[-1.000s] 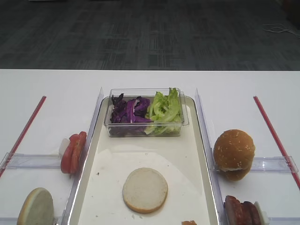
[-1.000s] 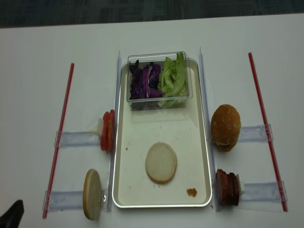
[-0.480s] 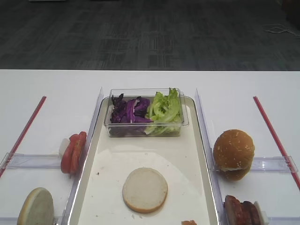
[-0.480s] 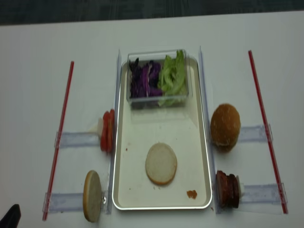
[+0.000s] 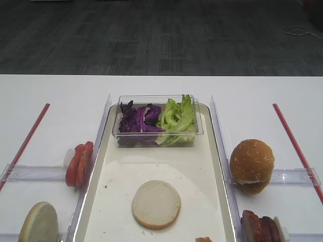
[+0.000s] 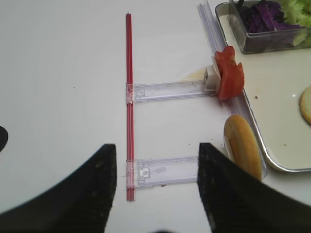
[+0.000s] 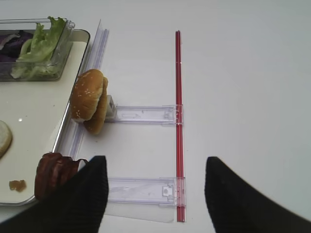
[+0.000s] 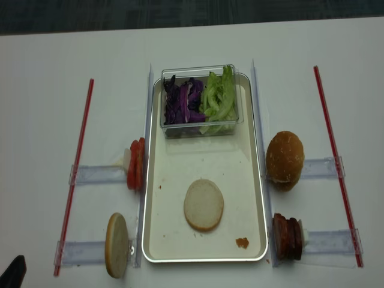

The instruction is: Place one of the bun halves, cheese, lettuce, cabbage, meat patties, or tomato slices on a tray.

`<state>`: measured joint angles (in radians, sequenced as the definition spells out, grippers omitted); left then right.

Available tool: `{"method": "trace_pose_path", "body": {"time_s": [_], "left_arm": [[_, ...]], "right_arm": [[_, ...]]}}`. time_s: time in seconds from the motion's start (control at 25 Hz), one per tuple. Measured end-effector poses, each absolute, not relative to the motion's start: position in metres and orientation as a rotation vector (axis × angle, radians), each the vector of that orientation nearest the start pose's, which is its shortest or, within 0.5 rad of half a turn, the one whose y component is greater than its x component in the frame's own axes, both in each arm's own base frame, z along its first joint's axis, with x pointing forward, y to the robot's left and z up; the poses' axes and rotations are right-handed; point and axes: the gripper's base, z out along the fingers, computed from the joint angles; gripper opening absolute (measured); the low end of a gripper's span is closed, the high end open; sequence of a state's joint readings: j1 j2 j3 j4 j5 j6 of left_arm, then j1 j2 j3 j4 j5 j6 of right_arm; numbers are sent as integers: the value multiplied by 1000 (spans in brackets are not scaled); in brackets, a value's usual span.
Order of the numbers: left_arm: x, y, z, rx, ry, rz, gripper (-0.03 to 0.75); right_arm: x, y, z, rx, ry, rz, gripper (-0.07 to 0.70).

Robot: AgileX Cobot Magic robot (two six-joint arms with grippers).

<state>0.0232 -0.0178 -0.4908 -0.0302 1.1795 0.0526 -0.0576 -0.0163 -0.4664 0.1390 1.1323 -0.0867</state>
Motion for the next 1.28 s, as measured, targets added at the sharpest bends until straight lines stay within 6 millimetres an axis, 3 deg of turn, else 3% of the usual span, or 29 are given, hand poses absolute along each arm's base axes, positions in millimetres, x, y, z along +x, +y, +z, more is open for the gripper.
{"method": "trace_pose_path", "body": {"time_s": [1.28], "left_arm": [[-12,-3,265,31,2154,6,359]], "right_arm": [[-7,12,263,-42,2125,84,453]]}}
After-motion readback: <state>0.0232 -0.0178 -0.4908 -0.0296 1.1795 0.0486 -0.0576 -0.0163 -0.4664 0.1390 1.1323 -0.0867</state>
